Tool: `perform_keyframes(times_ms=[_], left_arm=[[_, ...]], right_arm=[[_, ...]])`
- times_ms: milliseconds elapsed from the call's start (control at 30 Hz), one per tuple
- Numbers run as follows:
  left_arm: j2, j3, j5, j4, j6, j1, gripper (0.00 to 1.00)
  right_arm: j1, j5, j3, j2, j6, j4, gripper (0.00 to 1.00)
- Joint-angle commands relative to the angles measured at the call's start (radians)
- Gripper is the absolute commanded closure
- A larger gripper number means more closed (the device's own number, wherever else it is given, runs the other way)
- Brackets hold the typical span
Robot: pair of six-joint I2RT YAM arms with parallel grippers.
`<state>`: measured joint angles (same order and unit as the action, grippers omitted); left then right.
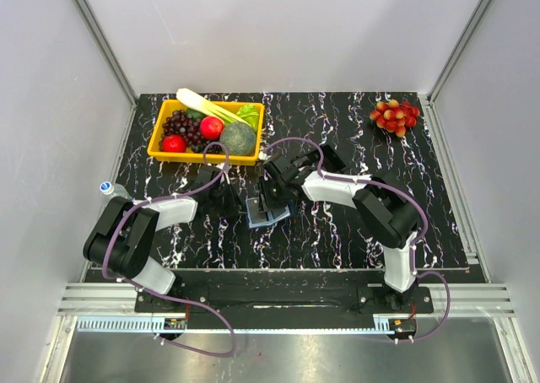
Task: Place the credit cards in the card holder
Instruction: Insert the credit card into the card holder.
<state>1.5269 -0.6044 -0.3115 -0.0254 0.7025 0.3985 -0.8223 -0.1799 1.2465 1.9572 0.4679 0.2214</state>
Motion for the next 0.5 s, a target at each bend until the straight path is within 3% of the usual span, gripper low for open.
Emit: perform_keyframes(times_ms=[0, 200, 467], left_arm=[[0.012, -0.009, -0.015, -0.019, -0.018, 0.017, 1.00], [-0.033, -0.032, 0.009, 0.086, -0.075, 0.017, 1.00], [-0.152, -0.181, 0.124, 0.430, -0.254, 0.013, 1.00]], right_arm=[[-0.029, -0.087, 0.005, -0.020, 0.023, -0.175, 0.62], [-0.018, 0.005, -0.024, -0.127, 0.005, -0.154, 0.55], [0.041, 0.103, -0.142, -0.319, -0.020, -0.117, 0.51]])
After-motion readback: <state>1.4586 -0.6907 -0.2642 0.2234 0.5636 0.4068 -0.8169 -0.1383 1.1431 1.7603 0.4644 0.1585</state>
